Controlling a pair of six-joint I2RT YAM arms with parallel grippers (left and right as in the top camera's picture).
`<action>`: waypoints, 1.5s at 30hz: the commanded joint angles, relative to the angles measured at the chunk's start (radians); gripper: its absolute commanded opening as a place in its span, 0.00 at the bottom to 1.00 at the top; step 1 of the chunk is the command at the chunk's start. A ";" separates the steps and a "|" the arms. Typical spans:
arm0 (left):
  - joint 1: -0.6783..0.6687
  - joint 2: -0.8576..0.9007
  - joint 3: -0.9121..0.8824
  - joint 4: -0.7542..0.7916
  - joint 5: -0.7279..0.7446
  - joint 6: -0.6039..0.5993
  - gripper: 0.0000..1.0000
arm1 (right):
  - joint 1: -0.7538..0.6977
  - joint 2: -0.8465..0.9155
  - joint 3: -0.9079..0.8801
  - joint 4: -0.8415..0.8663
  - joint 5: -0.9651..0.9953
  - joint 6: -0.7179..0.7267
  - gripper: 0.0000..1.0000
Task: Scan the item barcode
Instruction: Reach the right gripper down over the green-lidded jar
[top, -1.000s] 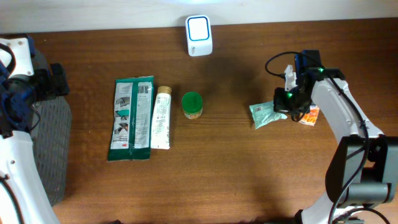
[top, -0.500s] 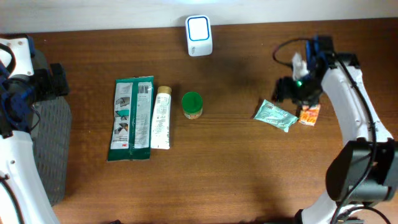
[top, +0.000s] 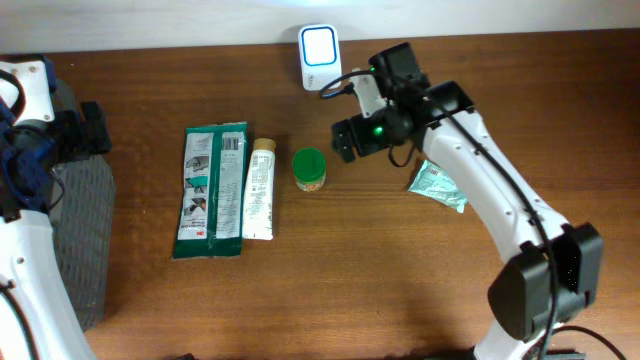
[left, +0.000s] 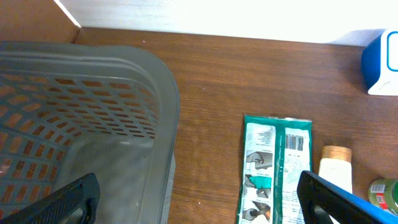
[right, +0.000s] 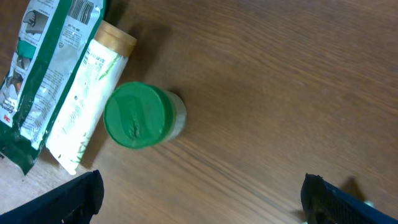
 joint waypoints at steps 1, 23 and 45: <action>0.005 0.000 0.003 0.002 0.010 0.016 0.99 | 0.053 0.066 0.013 0.052 0.026 0.039 0.99; 0.005 0.000 0.003 0.002 0.011 0.016 0.99 | 0.187 0.271 0.013 0.240 0.111 0.166 0.90; 0.005 0.000 0.003 0.002 0.011 0.016 0.99 | 0.187 0.276 0.013 0.210 0.105 0.250 0.70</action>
